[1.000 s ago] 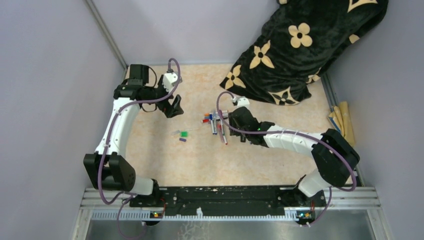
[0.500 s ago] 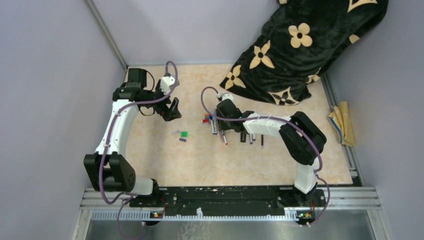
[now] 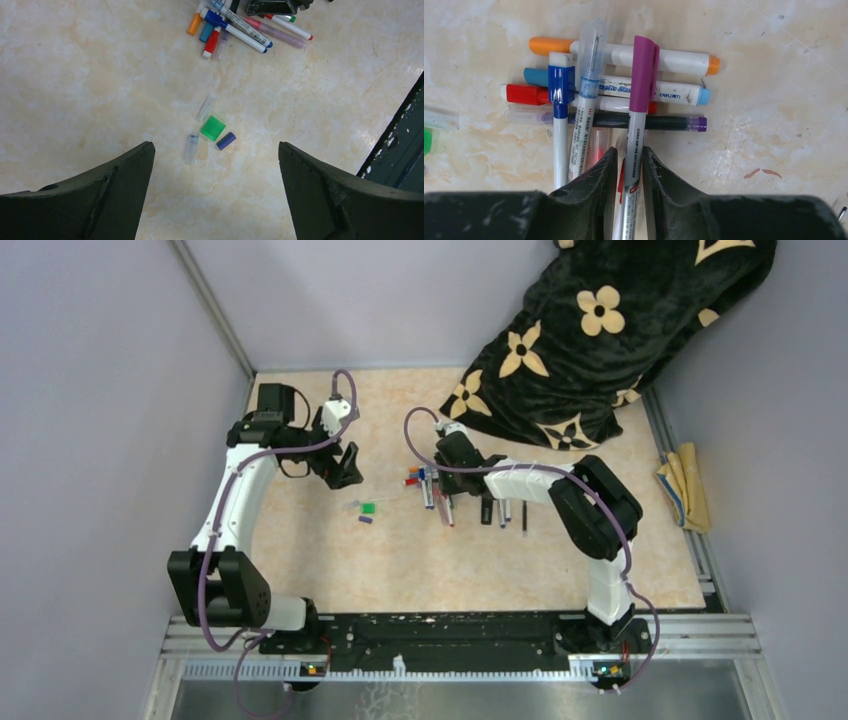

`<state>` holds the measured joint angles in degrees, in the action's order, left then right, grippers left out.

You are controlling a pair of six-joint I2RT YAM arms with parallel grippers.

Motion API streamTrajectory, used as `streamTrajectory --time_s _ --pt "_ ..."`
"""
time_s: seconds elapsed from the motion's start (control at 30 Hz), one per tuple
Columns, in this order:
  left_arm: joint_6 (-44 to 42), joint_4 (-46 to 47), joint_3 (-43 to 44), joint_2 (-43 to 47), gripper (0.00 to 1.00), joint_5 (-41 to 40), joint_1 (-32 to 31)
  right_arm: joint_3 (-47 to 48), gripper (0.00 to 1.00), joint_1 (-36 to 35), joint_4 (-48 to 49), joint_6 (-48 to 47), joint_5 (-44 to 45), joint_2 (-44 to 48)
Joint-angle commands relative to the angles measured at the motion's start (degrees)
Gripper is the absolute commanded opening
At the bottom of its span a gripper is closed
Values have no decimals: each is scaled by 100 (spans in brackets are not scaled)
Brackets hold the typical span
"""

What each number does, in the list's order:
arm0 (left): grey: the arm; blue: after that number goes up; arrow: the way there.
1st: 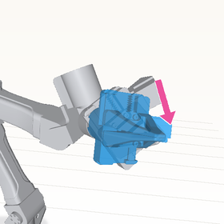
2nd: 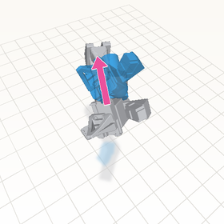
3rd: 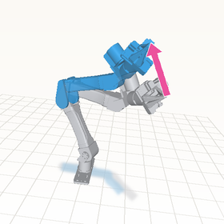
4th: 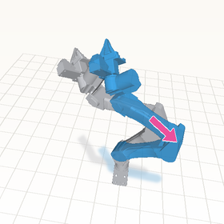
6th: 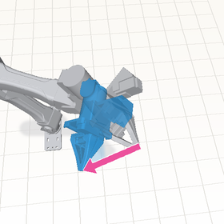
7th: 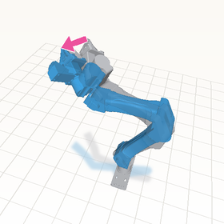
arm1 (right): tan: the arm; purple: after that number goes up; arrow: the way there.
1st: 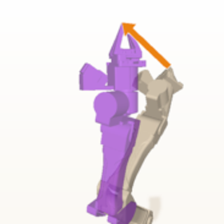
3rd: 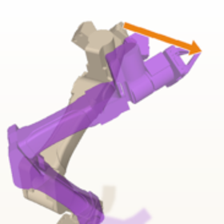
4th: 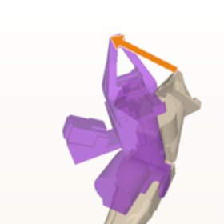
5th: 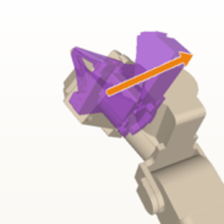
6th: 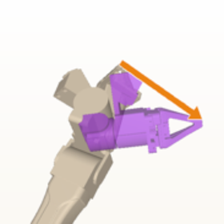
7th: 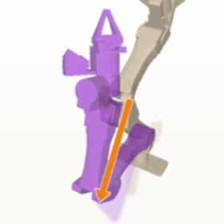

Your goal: Open the pen caps

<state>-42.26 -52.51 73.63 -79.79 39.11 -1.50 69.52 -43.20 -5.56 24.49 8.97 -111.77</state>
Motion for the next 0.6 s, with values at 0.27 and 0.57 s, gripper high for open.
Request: streamTrajectory --time_s 0.27,0.57 --pt "-221 -148 -147 60 97 231 41 562 25 125 -56 -225 -225 -79" --pt "-286 -230 -165 16 96 268 44 699 11 190 -177 -280 -167 -205"
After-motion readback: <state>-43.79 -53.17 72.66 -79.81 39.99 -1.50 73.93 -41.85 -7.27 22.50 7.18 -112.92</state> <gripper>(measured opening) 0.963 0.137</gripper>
